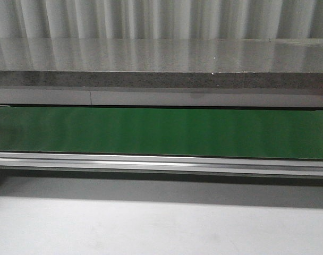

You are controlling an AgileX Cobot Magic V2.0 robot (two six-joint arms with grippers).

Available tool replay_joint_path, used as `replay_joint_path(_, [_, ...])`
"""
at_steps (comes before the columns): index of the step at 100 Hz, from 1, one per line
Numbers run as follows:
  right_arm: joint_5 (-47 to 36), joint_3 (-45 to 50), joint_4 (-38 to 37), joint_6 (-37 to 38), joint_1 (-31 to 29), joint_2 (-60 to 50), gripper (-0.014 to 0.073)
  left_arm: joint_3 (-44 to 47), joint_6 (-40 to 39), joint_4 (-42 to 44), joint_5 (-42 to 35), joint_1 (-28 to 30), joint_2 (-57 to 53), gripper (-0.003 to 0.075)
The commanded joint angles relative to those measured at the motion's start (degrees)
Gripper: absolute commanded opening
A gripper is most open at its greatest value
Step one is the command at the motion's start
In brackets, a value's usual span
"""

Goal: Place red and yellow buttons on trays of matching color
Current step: 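Lower the red button onto the belt and open the left gripper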

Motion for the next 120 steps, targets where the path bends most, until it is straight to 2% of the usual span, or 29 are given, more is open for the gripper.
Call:
replay_joint_path(1, [-3.84,-1.28,0.37,-0.52,-0.09,0.51,-0.0066,-1.27,0.00,0.04,-0.67,-0.50,-1.80,0.0169])
replay_joint_path(7, [-3.84,-1.28,0.37,-0.52,-0.09,0.51,-0.0066,-1.27,0.69,-0.60,-1.09,-0.50,-1.80,0.0237])
replay_joint_path(22, [-3.84,-1.28,0.37,-0.52,-0.09,0.51,-0.0066,-1.42,1.31,-3.45,-2.73,-0.50,-1.92,0.0528])
replay_joint_path(29, [-3.84,-1.28,0.37,-0.52,-0.09,0.51,-0.0066,-1.42,1.31,-4.85,-4.18,-0.50,-2.28,0.0586])
replay_joint_path(57, [-3.84,-1.28,0.37,-0.52,-0.09,0.51,-0.0066,-2.69,1.42,-8.01,-7.83,0.18,-5.64,0.0585])
replay_joint_path(100, [-3.84,-1.28,0.37,-0.52,-0.09,0.51,-0.0066,-3.91,1.42,-3.67,1.72,14.16,-1.79,0.0585])
replay_joint_path(120, [-3.84,-1.28,0.37,-0.52,-0.09,0.51,-0.0066,-3.91,1.42,-2.06,3.57,16.96,4.71,0.0585])
